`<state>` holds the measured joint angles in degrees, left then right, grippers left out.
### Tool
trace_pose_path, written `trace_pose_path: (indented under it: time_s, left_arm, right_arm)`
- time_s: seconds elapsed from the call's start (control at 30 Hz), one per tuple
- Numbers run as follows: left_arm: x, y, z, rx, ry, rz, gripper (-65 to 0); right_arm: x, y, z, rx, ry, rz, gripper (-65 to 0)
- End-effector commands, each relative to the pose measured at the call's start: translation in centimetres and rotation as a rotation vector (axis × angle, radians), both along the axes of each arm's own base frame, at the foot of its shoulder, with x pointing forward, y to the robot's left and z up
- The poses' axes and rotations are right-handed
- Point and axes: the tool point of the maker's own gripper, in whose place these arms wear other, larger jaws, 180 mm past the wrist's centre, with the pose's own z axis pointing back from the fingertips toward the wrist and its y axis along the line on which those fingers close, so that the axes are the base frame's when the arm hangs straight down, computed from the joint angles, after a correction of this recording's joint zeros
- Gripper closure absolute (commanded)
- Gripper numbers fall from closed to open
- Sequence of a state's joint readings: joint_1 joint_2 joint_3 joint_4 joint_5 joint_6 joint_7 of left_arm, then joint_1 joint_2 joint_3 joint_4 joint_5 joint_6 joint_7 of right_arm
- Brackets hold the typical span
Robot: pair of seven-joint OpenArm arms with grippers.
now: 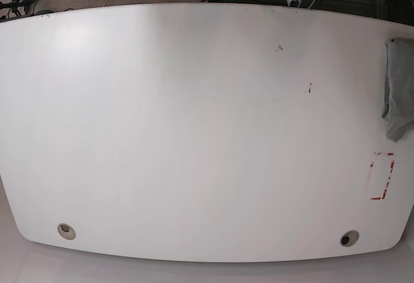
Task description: Fold the T-shirt properly
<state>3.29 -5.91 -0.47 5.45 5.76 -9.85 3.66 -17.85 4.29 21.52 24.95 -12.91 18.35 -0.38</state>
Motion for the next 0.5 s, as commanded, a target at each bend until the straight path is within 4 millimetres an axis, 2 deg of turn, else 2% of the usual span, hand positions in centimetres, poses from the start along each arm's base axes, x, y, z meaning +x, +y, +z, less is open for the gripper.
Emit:
trace_pose_path:
  time_s: [0.0, 0.1, 0.13, 0.33, 0.4, 0.47]
  left_arm:
    - [-0.5, 0.2, 0.0, 0.005, 0.016, 0.001, -41.5]
    - [0.4, 0.2, 0.0, 0.005, 0.0, 0.001, -41.5]
    - [0.4, 0.2, 0.0, 0.005, 0.0, 0.001, -41.5]
    - [0.3, 0.1, 0.0, 0.003, 0.0, 0.001, -41.7]
    - [0.2, -0.1, 0.0, 0.0, 0.004, -0.001, -41.7]
    - [0.1, -1.1, -0.1, -0.015, 0.006, -0.002, -41.7]
  right_arm:
    - [-0.5, 0.2, 0.1, 0.007, 0.006, -0.001, -13.0]
    - [-0.2, 0.3, 0.0, 0.008, 0.0, -0.001, -13.0]
    - [0.4, 0.3, 0.0, 0.008, -0.008, -0.001, -13.0]
    - [0.8, 1.1, -0.1, 0.02, -0.014, -0.005, -13.0]
    - [0.9, 1.2, -0.1, 0.021, -0.016, -0.005, -13.0]
    - [0.9, 1.2, -0.1, 0.021, -0.016, -0.005, -13.0]
